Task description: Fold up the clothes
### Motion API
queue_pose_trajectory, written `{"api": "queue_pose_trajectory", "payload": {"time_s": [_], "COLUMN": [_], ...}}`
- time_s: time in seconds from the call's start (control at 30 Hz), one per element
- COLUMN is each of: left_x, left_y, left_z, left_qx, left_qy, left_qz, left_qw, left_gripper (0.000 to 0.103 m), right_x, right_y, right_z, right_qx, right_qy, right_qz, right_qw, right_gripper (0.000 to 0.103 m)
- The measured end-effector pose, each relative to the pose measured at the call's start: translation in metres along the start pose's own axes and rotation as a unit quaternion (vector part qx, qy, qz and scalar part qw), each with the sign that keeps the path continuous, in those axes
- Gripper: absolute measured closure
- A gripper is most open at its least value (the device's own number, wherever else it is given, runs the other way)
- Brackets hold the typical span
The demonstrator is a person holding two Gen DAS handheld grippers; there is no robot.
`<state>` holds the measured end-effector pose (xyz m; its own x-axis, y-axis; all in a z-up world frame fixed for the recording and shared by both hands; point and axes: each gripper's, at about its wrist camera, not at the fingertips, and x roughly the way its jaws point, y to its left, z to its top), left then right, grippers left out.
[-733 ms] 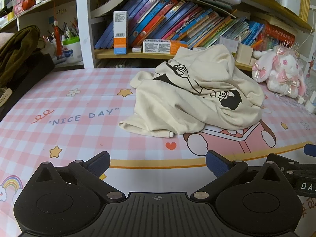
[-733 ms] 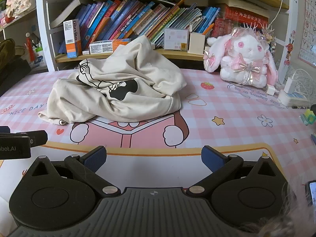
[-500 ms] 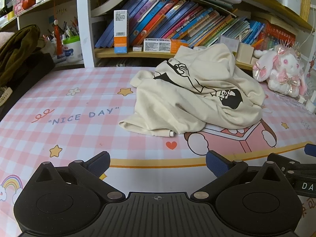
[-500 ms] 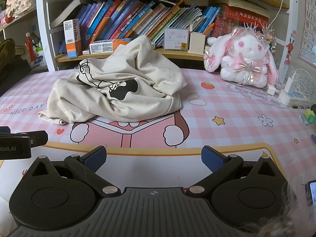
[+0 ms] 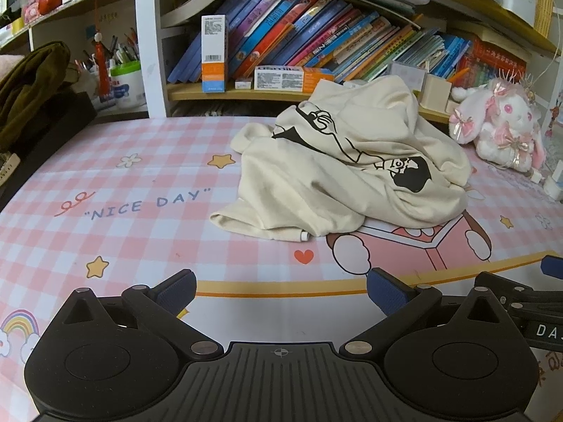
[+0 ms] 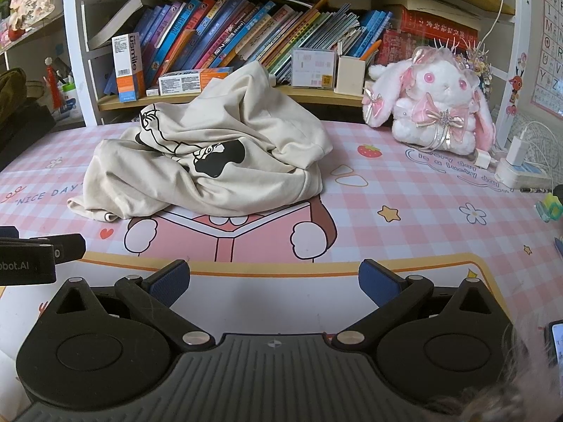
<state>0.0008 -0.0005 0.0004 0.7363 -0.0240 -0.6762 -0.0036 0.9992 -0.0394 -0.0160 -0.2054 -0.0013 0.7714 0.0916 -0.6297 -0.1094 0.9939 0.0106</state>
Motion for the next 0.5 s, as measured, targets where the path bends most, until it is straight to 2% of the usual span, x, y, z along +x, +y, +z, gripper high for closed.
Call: {"api": "queue_pose_trajectory", "payload": {"time_s": [0.5], "left_x": [-0.0003], "left_y": [0.0007], "left_z": [0.0003], "left_qx": [-0.001], "left_qy": [0.000], "left_qz": [0.000], "left_qw": [1.0000], "left_gripper": [0.000], "right_x": [0.0010], "right_y": [0.0006], "right_z": [0.0000], "right_qx": [0.000], "right_qy": [0.000], "right_qz": [0.000], "right_qw": [1.000], "right_gripper": [0.000]}}
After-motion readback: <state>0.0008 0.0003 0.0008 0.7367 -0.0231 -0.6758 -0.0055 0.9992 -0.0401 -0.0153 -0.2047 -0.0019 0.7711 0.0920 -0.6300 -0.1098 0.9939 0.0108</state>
